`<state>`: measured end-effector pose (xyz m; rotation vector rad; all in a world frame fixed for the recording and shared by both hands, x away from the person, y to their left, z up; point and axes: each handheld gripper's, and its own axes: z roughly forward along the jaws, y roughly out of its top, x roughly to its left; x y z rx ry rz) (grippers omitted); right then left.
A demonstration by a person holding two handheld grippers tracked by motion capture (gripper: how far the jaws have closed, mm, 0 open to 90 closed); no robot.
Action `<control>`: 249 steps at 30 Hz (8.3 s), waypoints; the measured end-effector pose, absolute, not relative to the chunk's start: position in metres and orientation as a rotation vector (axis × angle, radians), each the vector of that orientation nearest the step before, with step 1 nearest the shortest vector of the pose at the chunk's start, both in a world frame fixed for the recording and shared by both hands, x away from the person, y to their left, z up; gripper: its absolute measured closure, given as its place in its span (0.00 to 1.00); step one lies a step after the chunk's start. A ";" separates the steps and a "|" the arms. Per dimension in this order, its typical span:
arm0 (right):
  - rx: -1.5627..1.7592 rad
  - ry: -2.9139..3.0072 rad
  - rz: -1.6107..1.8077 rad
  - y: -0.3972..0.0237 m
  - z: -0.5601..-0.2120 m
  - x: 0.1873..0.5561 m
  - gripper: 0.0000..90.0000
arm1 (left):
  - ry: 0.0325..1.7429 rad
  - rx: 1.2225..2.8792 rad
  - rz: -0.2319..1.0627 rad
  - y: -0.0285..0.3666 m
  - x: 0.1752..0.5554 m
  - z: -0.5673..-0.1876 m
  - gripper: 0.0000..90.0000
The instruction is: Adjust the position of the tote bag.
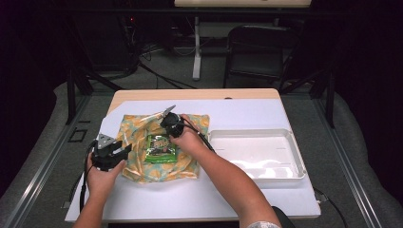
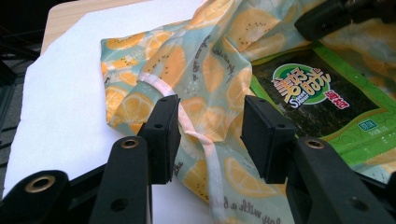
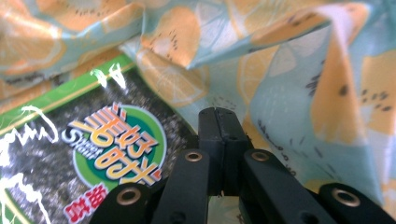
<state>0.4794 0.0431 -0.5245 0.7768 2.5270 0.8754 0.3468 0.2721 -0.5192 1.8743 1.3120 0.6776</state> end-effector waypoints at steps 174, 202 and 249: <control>1.188 2.311 0.672 -0.034 -0.529 0.476 1.00 | 1.382 2.063 0.639 0.251 0.445 -0.553 0.99; 1.244 2.272 0.671 -0.036 -0.537 0.494 1.00 | 1.397 2.051 0.677 0.251 0.447 -0.556 1.00; 0.906 2.396 0.939 0.017 -0.502 0.453 0.61 | 1.319 1.896 0.665 0.263 0.392 -0.517 0.67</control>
